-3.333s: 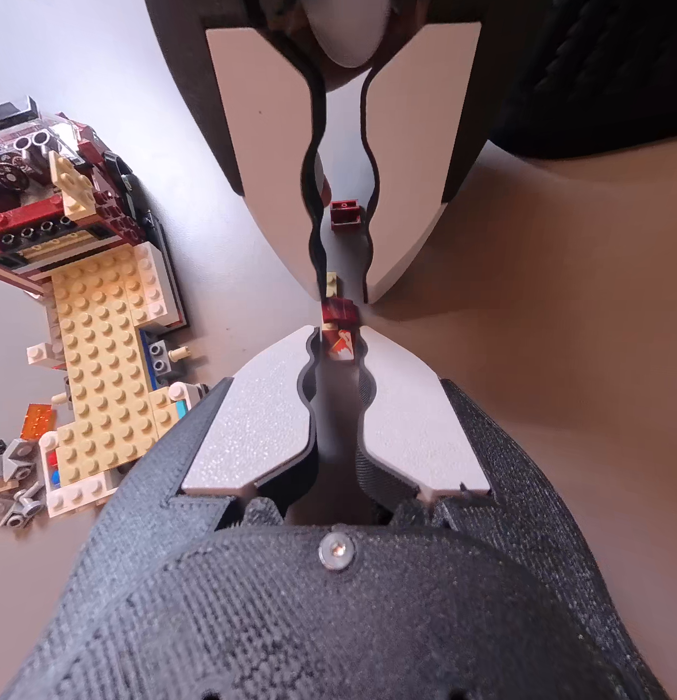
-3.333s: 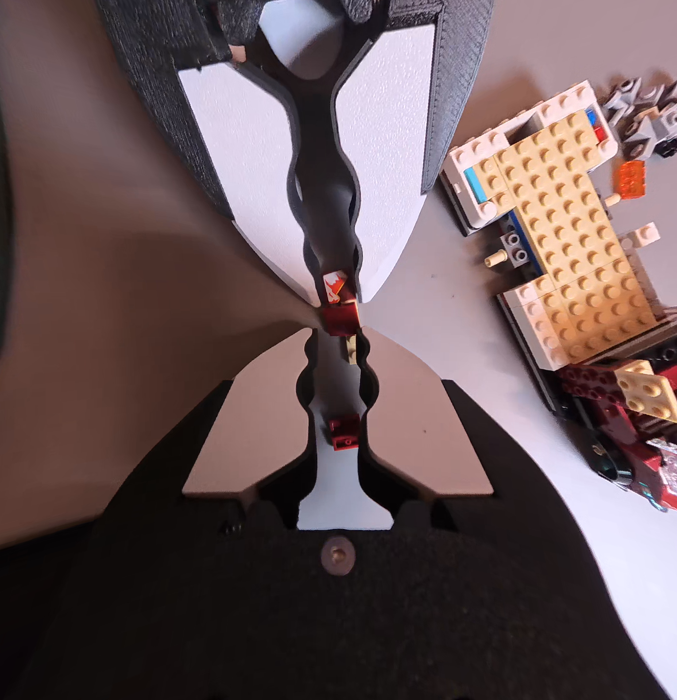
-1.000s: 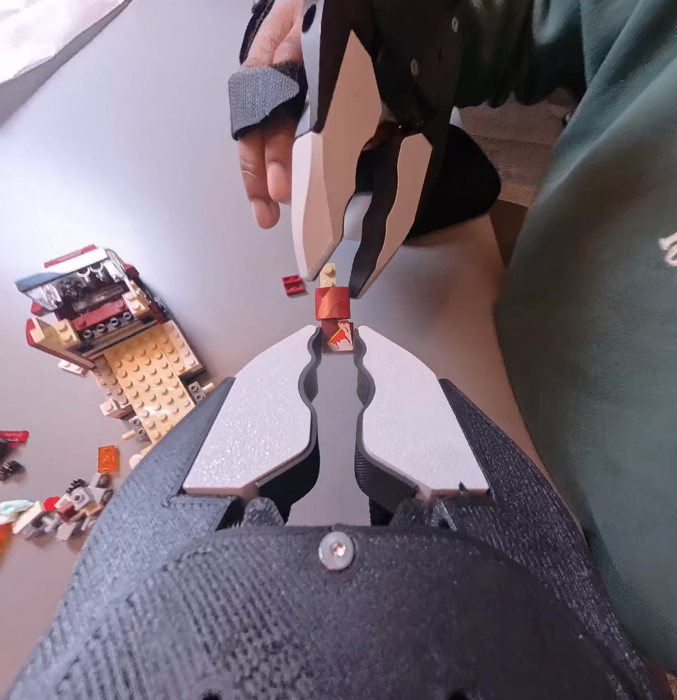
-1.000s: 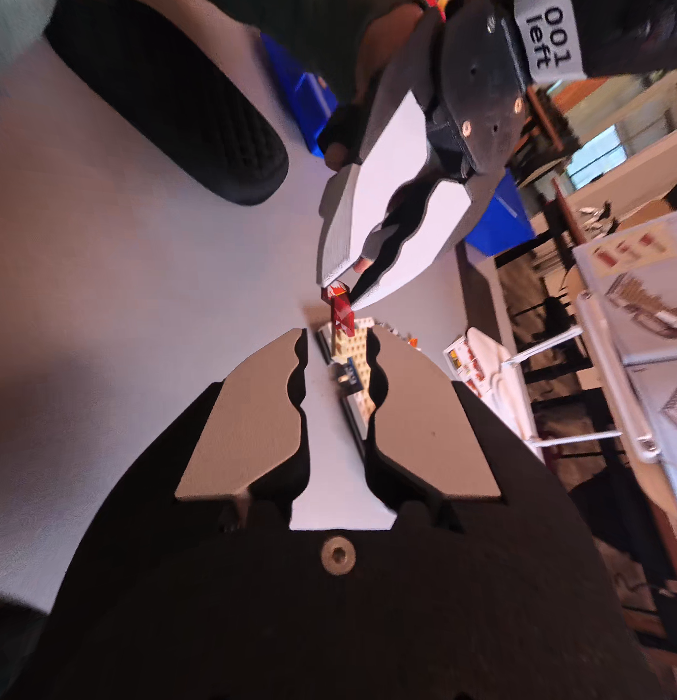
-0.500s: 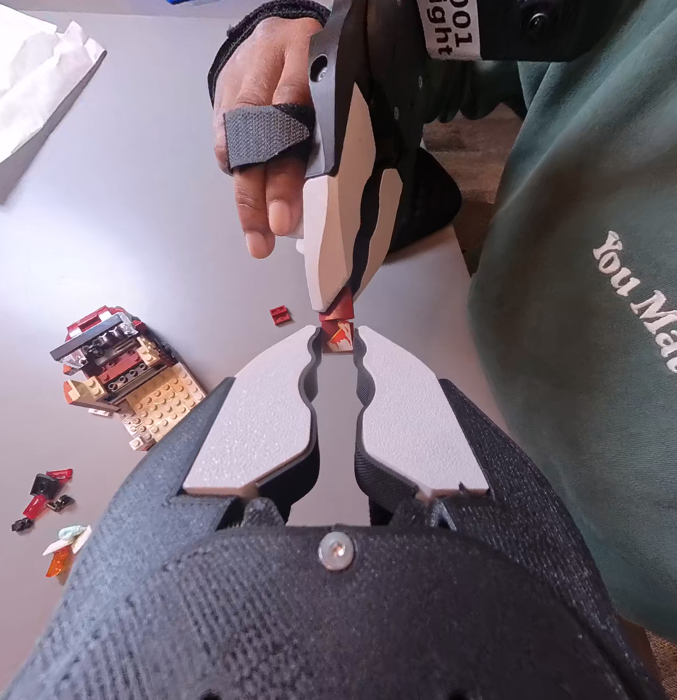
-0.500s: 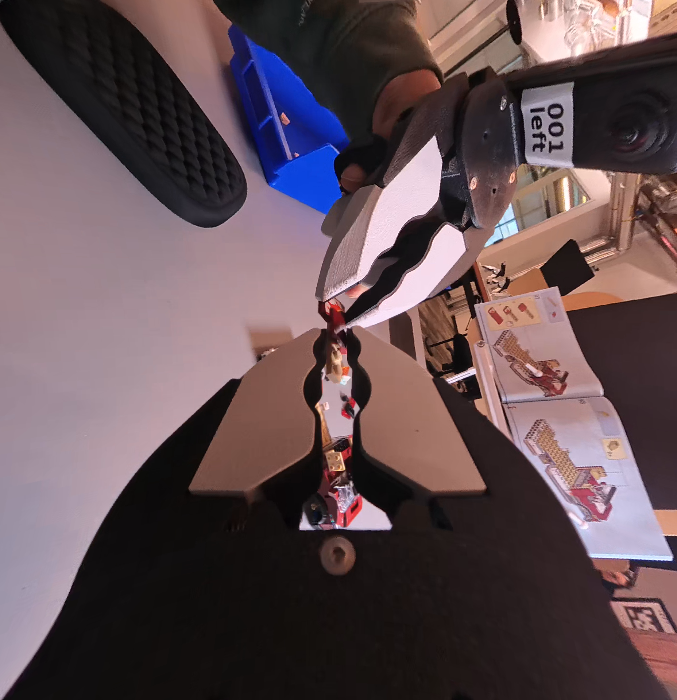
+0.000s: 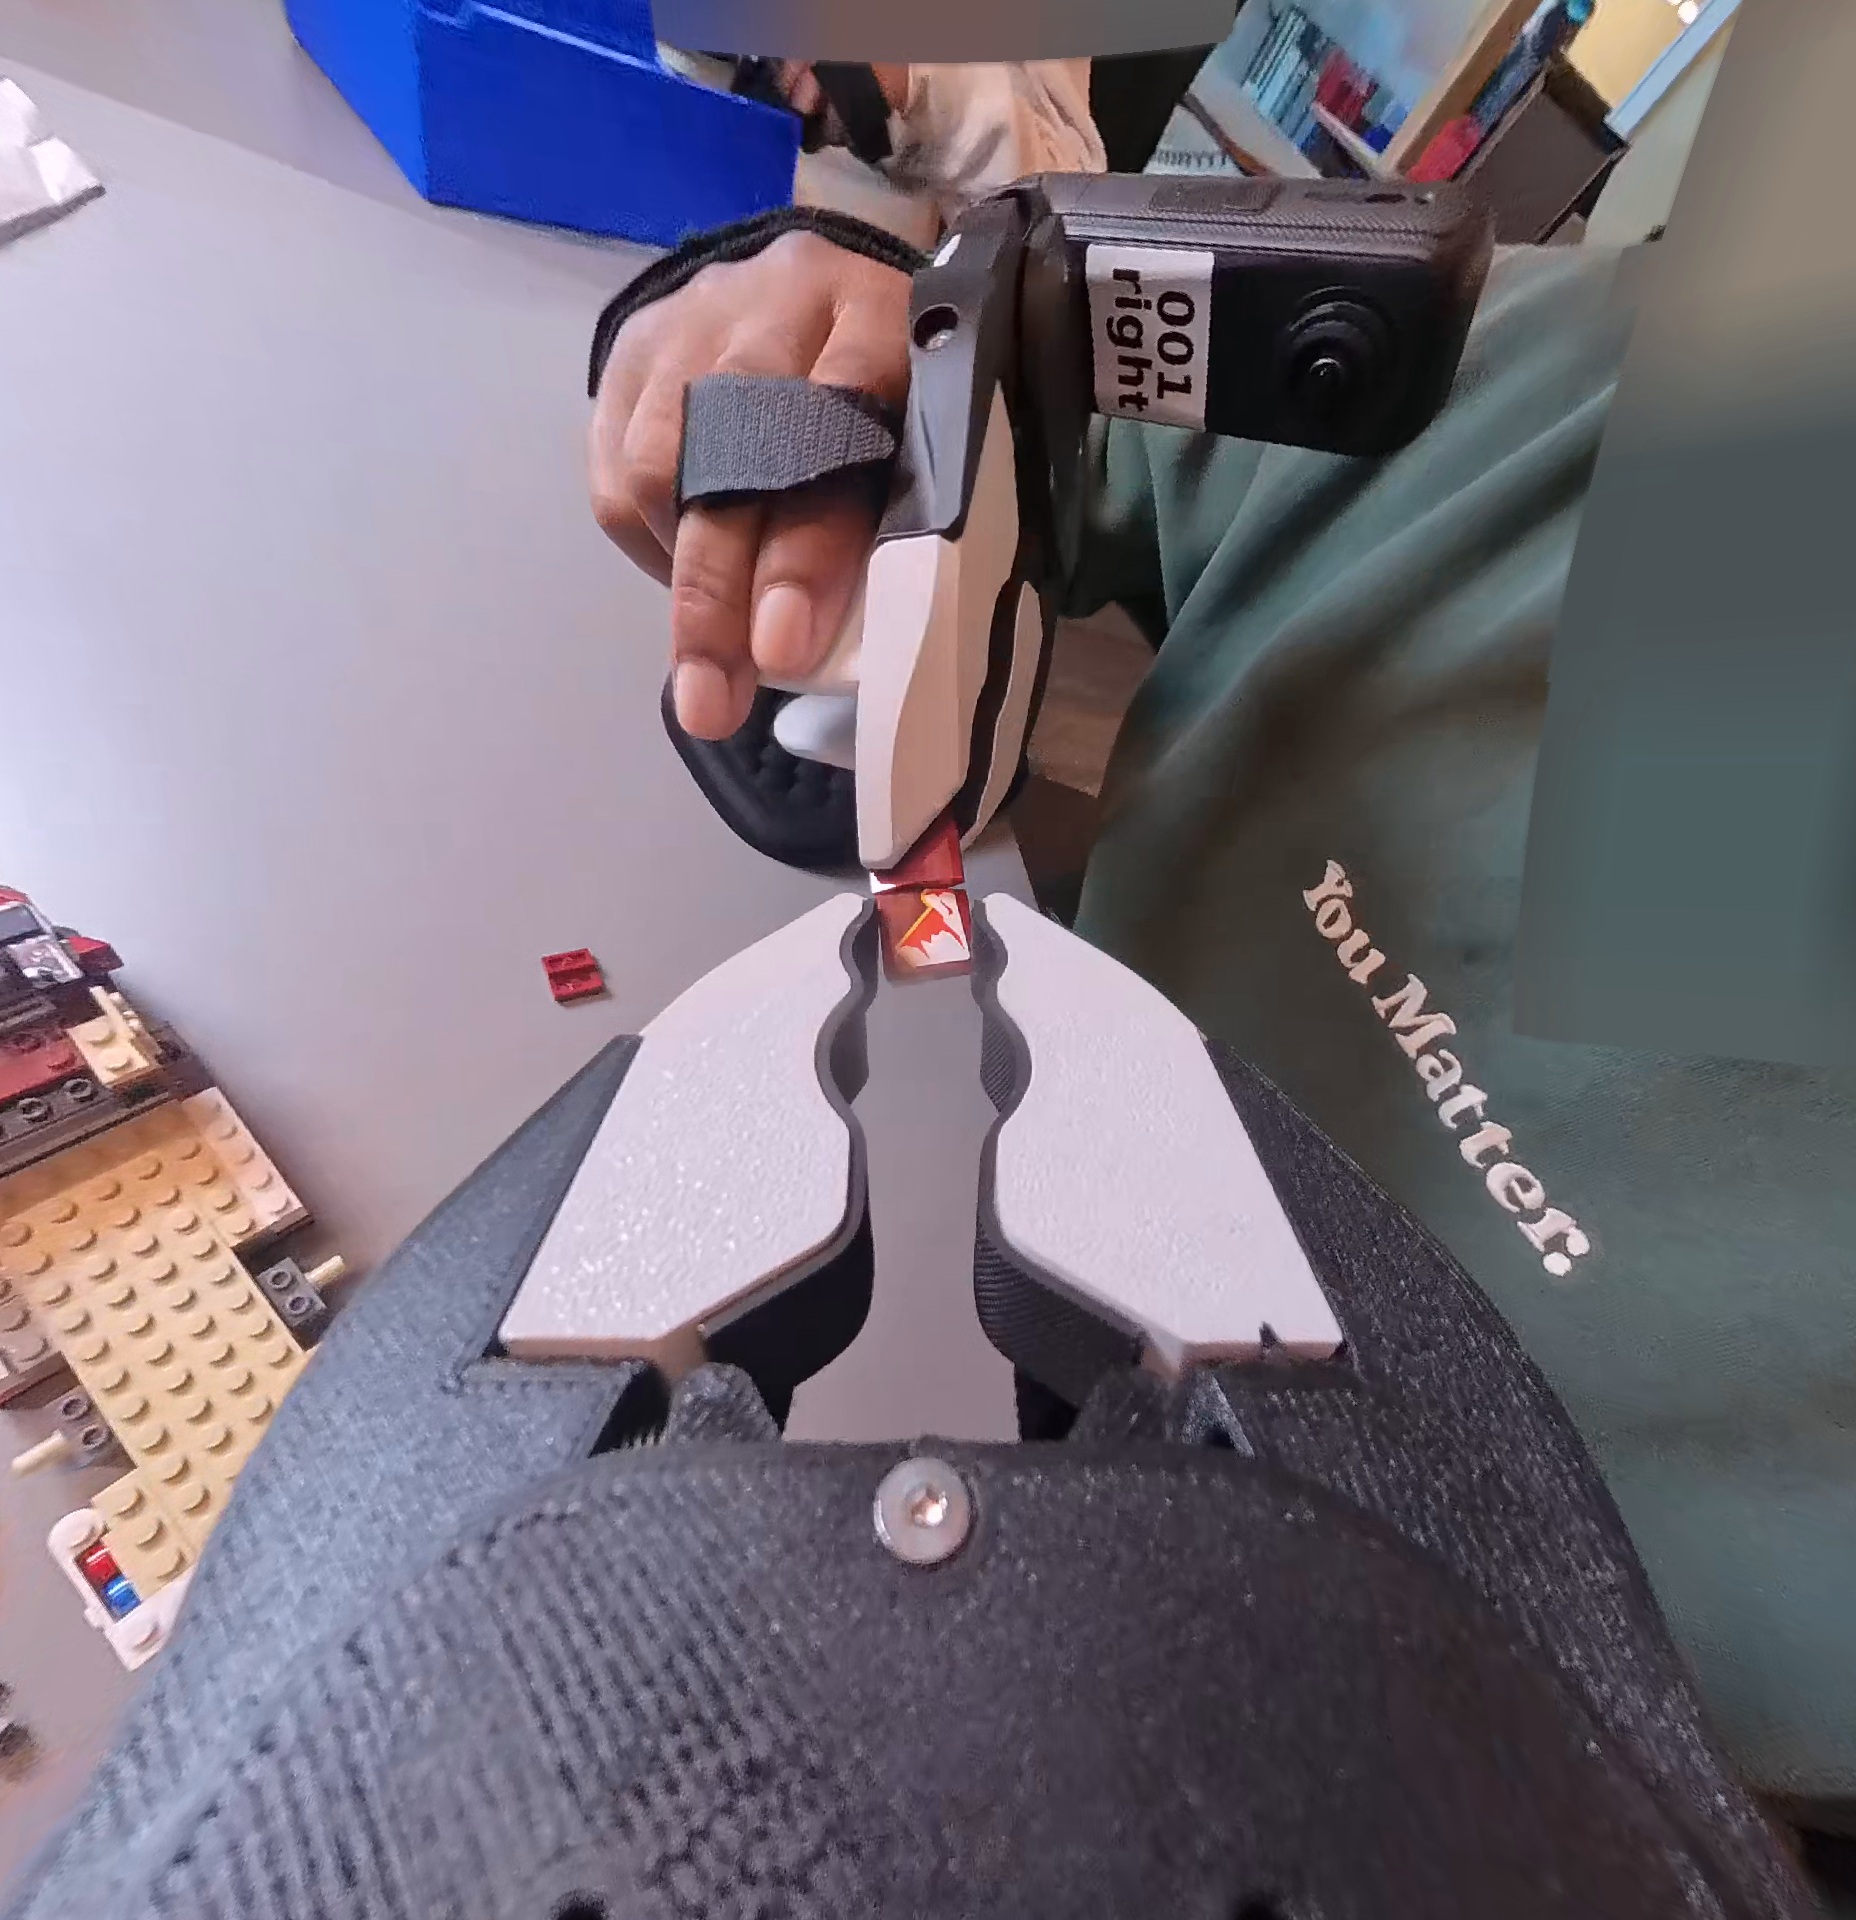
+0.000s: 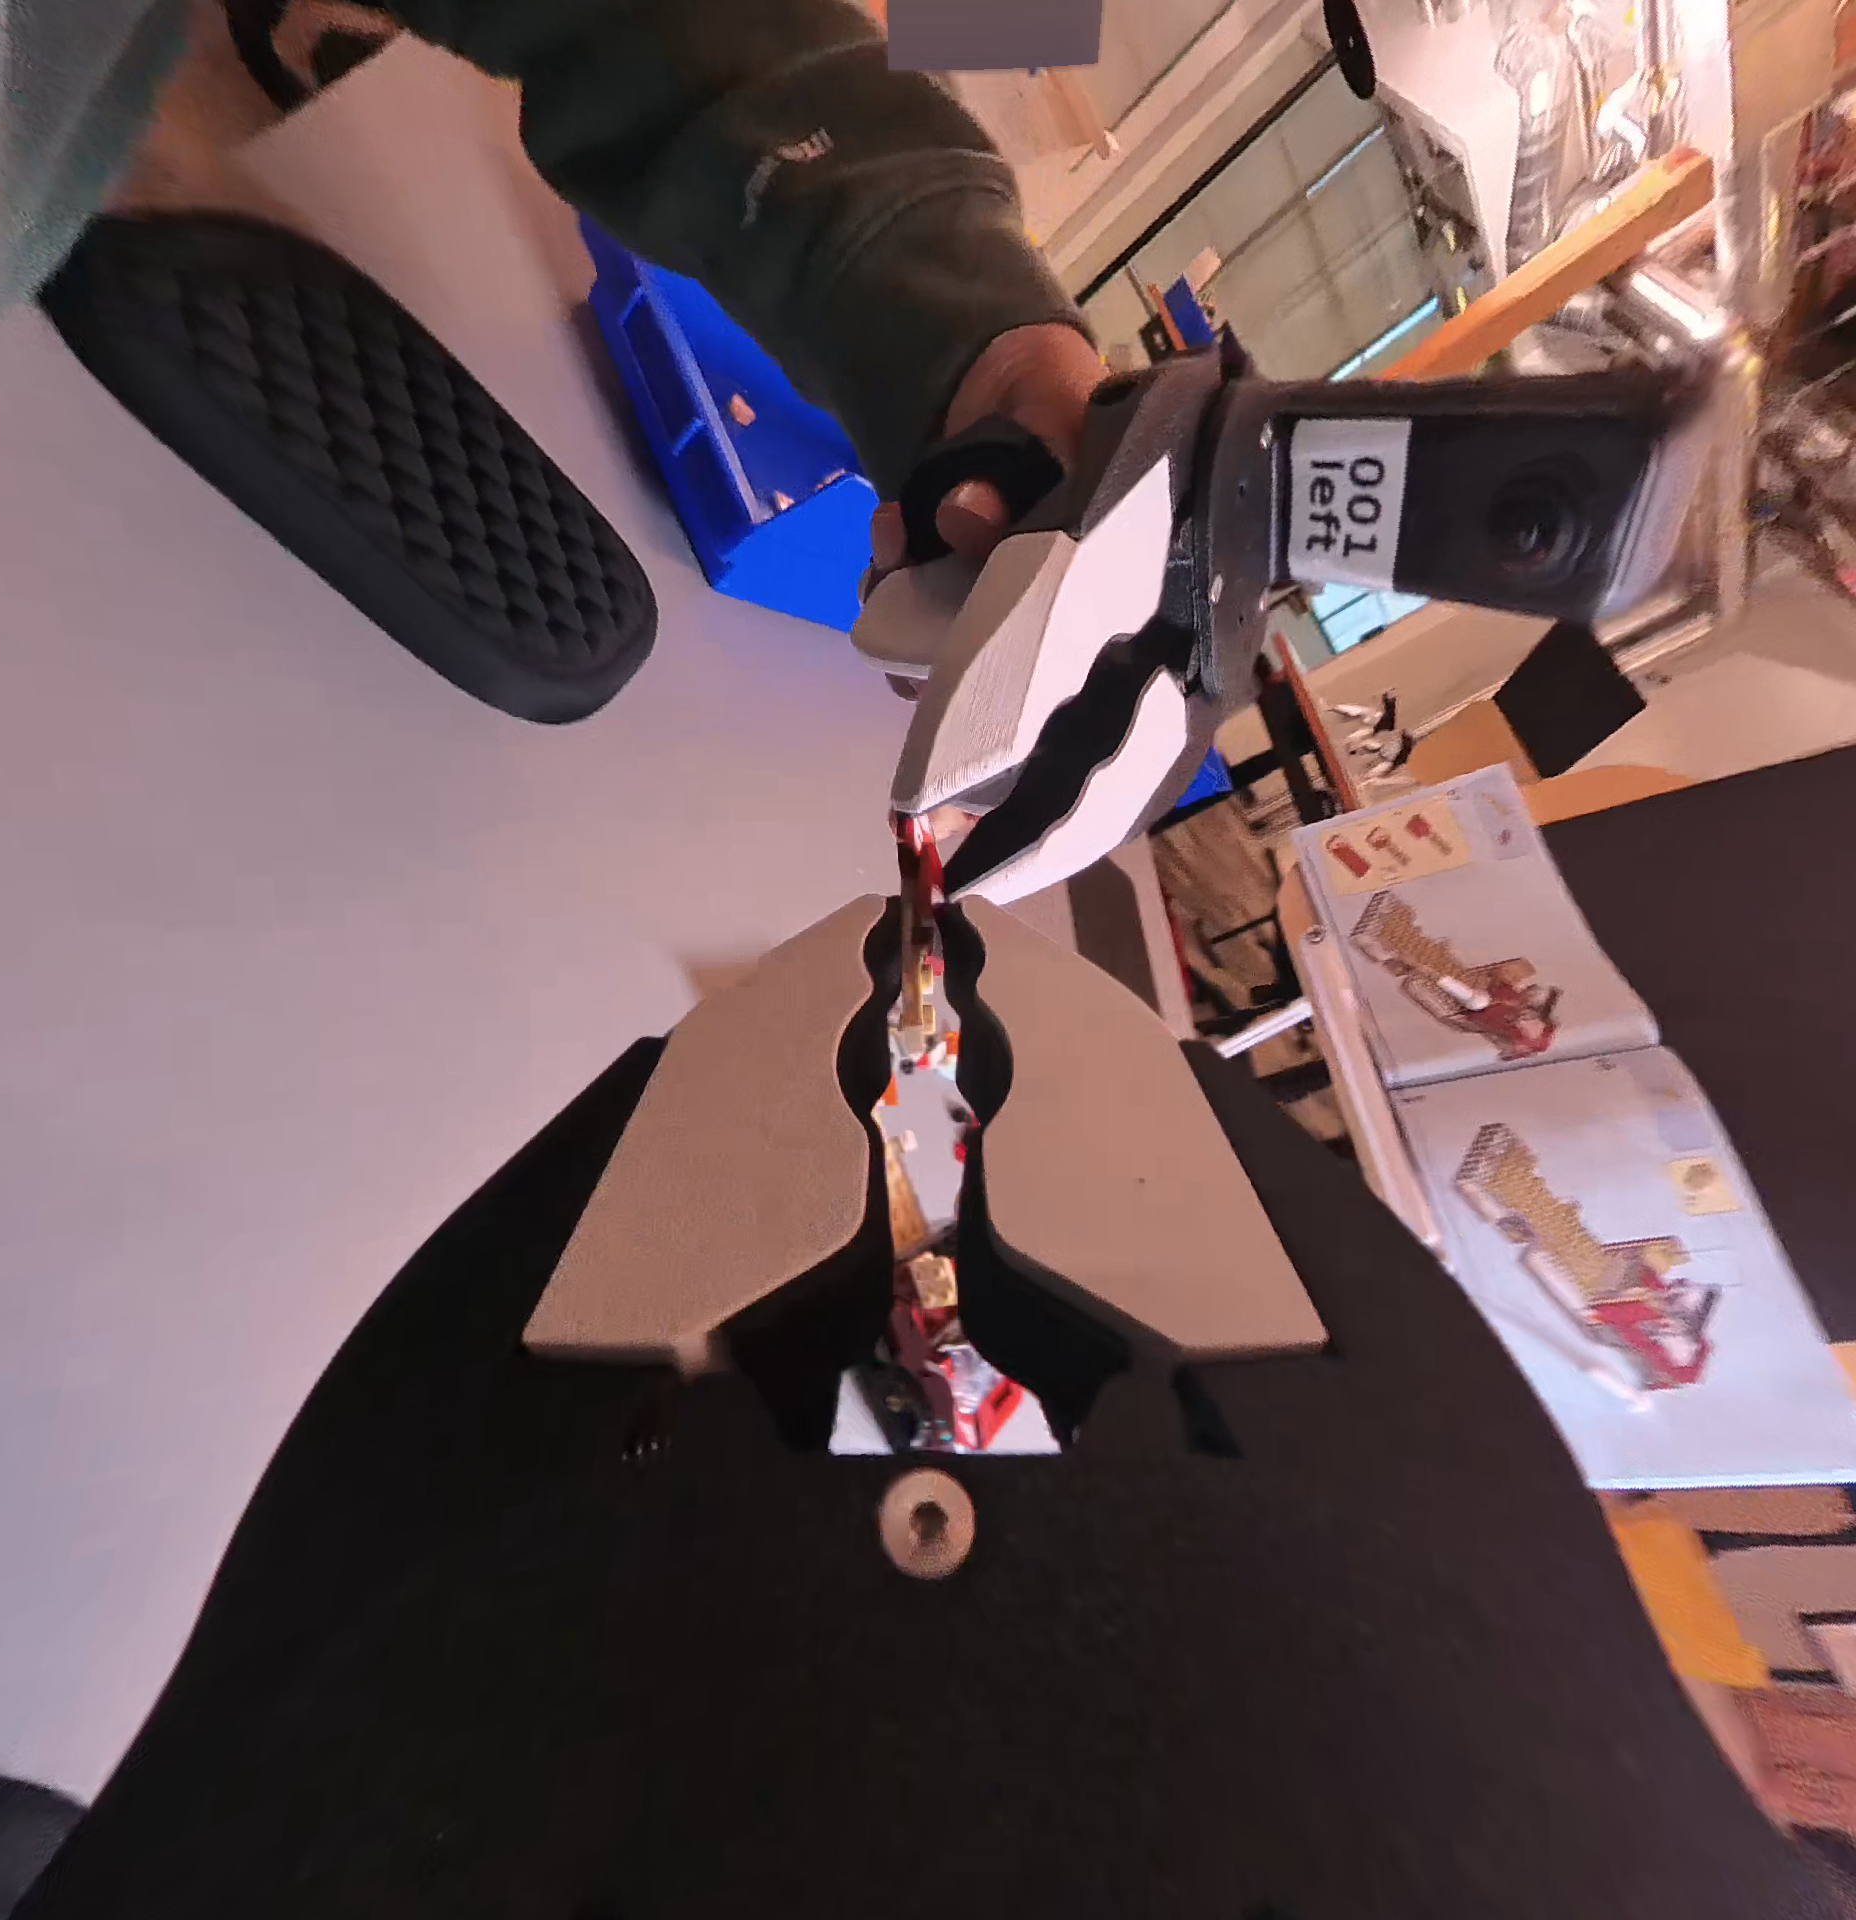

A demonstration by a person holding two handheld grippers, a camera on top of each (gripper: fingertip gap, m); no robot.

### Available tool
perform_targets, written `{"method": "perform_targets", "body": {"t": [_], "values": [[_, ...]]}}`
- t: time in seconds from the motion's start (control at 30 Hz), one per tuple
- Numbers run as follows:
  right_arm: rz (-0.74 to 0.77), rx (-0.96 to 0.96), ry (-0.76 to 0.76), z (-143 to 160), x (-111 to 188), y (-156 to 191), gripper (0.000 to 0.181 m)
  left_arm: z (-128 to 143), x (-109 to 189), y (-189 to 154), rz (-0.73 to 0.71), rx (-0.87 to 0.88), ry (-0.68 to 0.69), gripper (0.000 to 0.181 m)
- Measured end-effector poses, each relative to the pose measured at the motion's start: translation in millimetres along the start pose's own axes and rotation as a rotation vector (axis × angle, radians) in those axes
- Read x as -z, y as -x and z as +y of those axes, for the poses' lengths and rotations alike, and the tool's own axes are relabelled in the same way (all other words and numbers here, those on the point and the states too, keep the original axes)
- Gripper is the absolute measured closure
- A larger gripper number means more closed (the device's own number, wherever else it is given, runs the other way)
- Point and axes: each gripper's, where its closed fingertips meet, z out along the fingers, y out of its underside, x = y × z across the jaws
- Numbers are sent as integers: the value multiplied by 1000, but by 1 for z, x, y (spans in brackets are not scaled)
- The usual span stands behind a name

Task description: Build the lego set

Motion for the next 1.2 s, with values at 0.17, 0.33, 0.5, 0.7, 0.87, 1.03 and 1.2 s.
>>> {"method": "perform_targets", "body": {"t": [0.17, 0.33, 0.5, 0.7, 0.87, 1.03, 1.2], "values": [[-49, -251, -62, 0, 1, -7, 174, 4, 2, 10, -213, -212, 48, 150], [-117, -461, -100, 3, -2, -12, 174, 0, -1, 16, -402, -377, 39, 166], [-158, -597, -117, 5, -7, -10, 174, 1, 2, 21, -451, -370, 13, 173], [-223, -683, -121, 5, -10, -2, 175, 9, -1, 19, -374, -232, 19, 174], [-235, -687, -114, 4, -9, -3, 176, 8, -1, 17, -299, -136, -8, 174], [-247, -698, -72, 8, -10, 0, 175, 12, -3, 22, -323, -142, 25, 174], [-246, -700, -63, 12, -12, 3, 175, 15, -4, 25, -387, -240, 26, 174]]}}
